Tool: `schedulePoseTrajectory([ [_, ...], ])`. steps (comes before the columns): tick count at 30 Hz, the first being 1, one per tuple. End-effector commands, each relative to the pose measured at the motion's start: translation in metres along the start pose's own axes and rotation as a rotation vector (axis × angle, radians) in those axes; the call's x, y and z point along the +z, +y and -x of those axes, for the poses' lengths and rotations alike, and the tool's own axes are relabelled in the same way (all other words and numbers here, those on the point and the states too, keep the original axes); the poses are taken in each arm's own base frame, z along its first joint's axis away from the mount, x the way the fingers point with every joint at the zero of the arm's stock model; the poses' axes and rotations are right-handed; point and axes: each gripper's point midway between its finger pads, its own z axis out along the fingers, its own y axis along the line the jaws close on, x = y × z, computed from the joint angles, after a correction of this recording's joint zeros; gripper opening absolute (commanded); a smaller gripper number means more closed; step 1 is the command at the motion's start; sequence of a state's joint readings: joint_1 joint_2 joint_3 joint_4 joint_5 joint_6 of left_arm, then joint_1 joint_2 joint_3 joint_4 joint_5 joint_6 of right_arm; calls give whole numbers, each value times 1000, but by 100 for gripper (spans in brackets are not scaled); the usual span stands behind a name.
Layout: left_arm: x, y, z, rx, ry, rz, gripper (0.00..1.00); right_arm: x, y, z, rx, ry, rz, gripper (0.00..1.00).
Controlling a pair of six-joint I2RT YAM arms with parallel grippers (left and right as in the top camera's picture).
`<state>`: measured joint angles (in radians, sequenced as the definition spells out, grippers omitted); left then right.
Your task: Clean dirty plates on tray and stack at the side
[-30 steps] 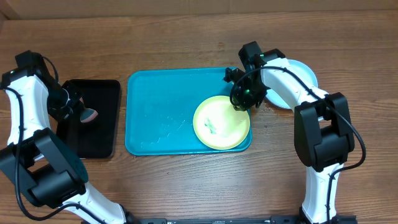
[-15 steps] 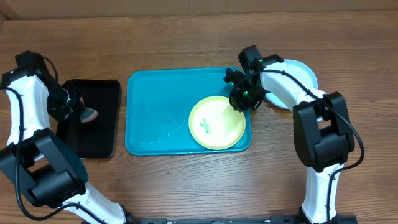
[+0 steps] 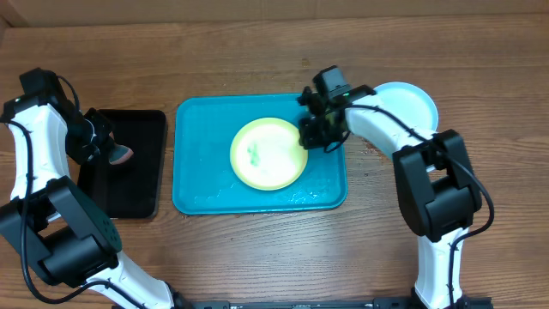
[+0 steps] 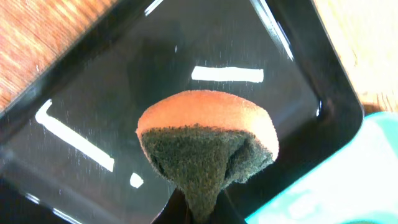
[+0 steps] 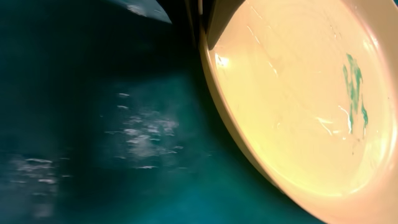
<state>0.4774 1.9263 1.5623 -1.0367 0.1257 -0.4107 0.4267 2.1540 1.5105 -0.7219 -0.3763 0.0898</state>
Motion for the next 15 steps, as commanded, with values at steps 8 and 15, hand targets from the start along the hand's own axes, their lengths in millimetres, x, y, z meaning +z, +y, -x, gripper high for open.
schedulePoseTrajectory([
  [8, 44, 17, -12, 31, -37, 33, 5, 21, 18, -11, -10, 18, -63, 4],
  [15, 67, 26, -25, 31, -34, 37, 10, 21, 18, -10, -11, 14, -62, 4],
])
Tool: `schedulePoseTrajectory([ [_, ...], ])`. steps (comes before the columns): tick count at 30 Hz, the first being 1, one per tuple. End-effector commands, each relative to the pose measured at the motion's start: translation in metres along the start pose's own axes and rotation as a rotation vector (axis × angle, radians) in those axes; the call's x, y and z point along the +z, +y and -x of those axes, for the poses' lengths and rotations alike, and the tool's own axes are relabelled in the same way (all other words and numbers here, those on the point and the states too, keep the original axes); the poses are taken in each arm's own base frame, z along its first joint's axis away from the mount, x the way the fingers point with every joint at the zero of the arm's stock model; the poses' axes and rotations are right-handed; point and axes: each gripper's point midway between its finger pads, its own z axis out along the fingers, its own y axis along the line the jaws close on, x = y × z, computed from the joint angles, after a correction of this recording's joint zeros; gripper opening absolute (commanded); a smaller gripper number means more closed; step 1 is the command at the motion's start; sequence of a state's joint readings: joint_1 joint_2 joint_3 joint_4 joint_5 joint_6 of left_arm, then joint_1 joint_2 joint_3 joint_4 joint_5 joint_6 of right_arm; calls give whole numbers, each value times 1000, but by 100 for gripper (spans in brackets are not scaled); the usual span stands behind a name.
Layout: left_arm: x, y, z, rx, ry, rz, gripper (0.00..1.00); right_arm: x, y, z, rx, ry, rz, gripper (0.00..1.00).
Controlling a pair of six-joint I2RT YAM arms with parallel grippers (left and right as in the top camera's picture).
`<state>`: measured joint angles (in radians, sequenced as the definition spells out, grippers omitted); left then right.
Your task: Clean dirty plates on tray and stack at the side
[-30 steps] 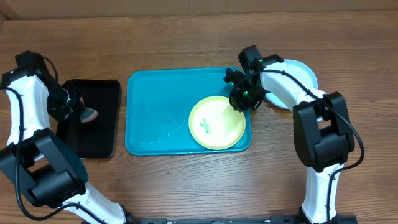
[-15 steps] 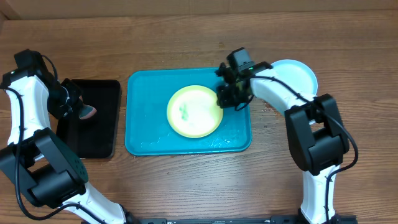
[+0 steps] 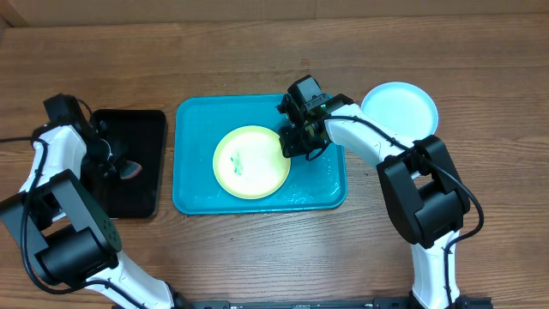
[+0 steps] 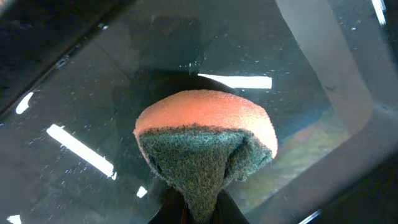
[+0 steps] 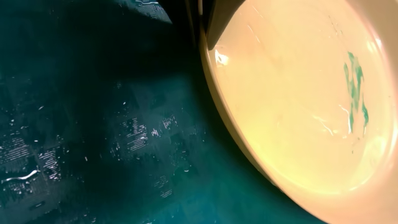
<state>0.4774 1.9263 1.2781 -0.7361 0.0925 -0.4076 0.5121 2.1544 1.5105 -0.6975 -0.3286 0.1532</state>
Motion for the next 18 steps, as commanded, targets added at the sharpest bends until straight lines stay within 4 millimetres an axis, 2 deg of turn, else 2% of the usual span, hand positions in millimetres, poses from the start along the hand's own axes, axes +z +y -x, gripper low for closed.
schedulePoseTrajectory([
  [1, 7, 4, -8, 27, -9, 14, 10, 8, -10, -4, 11, 11, -36, 4],
  [4, 20, 9, -14, 27, -21, 10, 15, 8, -10, -5, 11, 12, -36, 4],
  [7, 23, 10, -16, 28, -23, 9, 29, 8, -10, -5, 11, 14, -36, 4],
  [9, 20, 9, -13, 28, -30, 5, 26, 8, -10, -6, 12, 16, -37, 4],
  [12, 10, 5, -7, 26, -26, 3, 4, 8, -10, -5, 12, 15, -37, 4],
  [18, -31, -7, 9, 24, 2, 14, 4, 8, -9, -4, 8, 9, -35, 4],
])
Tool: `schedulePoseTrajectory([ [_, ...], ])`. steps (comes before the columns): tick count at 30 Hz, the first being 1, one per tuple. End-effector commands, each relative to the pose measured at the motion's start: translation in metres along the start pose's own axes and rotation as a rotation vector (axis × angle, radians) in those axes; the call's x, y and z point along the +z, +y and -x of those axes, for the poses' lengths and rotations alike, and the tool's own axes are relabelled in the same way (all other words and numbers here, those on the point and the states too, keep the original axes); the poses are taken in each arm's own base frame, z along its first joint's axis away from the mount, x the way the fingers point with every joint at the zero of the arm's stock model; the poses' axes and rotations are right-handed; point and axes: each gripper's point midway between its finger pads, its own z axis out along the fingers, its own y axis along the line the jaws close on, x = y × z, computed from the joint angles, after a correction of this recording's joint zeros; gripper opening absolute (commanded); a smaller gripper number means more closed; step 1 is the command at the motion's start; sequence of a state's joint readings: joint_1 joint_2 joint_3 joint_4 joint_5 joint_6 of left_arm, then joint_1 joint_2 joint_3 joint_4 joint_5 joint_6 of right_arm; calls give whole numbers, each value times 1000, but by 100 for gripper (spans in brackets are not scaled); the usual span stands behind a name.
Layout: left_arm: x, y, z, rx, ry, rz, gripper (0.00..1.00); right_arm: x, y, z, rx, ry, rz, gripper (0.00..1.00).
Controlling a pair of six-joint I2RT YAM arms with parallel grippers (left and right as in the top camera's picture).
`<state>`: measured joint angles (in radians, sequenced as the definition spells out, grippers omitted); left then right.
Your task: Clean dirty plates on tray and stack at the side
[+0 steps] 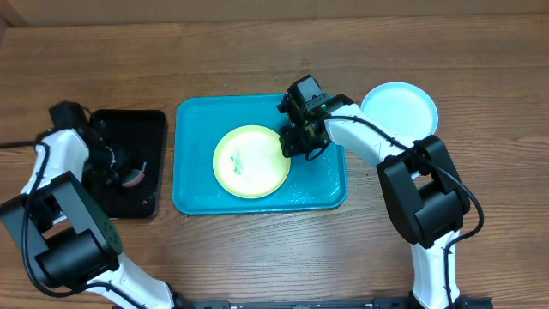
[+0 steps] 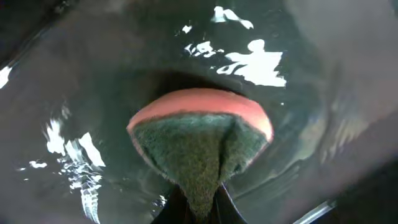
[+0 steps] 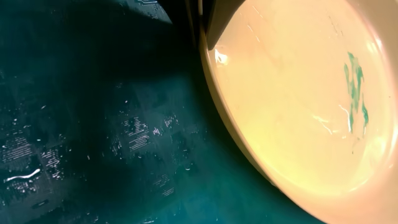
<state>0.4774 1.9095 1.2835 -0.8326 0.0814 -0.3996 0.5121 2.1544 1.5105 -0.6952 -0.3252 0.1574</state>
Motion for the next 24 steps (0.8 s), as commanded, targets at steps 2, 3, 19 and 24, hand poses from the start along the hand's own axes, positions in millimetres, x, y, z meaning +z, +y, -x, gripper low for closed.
schedulePoseTrajectory([
  [2, -42, -18, 27, 23, -56, -24, 4, 8, -7, -2, -1, 2, -29, 4],
  [3, -51, -22, 28, 32, -50, -36, 4, 8, -6, -1, -4, -3, -27, 4],
  [19, -83, -137, -55, 535, 139, -408, 4, 20, 18, 14, -30, -112, -124, 4],
  [24, -75, -167, -84, 637, 132, -349, 4, 20, 15, 15, 2, -133, -175, 4],
])
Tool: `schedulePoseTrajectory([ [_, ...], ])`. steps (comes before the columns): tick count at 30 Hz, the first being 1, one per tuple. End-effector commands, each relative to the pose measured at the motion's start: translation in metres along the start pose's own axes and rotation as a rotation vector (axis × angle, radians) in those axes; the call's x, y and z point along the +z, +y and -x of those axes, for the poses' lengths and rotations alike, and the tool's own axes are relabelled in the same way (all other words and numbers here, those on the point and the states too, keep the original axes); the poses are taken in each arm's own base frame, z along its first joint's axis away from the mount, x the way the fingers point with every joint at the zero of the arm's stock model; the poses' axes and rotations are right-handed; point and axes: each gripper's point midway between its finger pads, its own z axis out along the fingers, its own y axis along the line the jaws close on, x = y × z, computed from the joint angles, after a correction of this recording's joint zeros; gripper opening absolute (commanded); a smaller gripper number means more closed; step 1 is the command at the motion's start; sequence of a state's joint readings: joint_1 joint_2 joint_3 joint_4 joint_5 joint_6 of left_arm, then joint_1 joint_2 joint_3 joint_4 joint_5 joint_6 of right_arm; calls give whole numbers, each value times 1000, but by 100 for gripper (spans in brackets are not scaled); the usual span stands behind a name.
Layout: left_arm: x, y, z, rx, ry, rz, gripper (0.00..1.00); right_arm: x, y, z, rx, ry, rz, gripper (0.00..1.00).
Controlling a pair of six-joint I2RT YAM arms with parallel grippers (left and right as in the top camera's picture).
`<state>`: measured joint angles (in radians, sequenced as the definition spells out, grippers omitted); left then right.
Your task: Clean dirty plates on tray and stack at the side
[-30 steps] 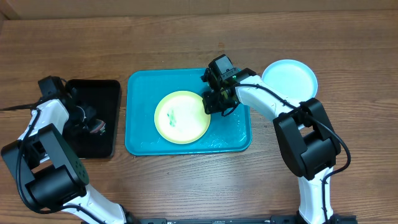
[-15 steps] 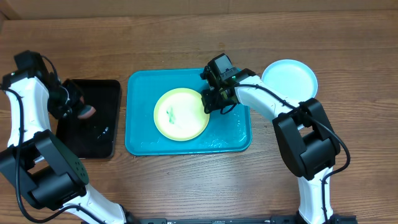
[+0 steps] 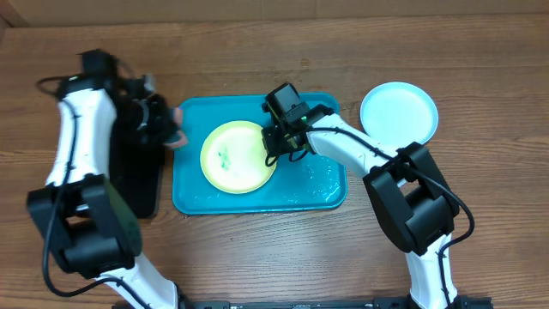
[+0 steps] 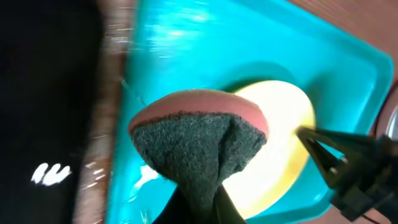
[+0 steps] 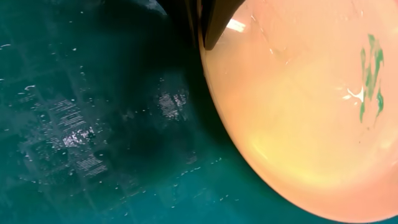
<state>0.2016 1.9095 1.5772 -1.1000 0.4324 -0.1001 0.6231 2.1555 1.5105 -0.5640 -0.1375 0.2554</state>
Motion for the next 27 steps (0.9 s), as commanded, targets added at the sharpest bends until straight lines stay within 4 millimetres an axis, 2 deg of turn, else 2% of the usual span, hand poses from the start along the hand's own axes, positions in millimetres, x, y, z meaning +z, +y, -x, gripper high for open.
schedulePoseTrajectory([
  [1, 11, -21, -7, 66, 9, 48, 4, 8, -10, -7, 34, 7, -60, 4],
  [4, 27, -29, -13, 53, 9, 119, 4, 7, -11, -6, 37, 6, -61, 4],
  [11, 76, -60, -48, 95, 61, 116, 4, 8, -4, -8, 37, 18, -18, 4],
  [17, 113, -66, -70, 95, 60, 108, 4, 8, -4, -8, 38, 19, -19, 4],
  [21, 131, -62, -75, 69, 23, 109, 4, 8, -4, -8, 37, 18, -19, 4],
  [24, 141, -48, -77, 19, -7, 157, 4, 8, -4, -8, 37, 19, -19, 4],
  [27, 141, -29, -77, 12, -28, 249, 5, 8, -5, -10, 39, 28, -23, 4],
])
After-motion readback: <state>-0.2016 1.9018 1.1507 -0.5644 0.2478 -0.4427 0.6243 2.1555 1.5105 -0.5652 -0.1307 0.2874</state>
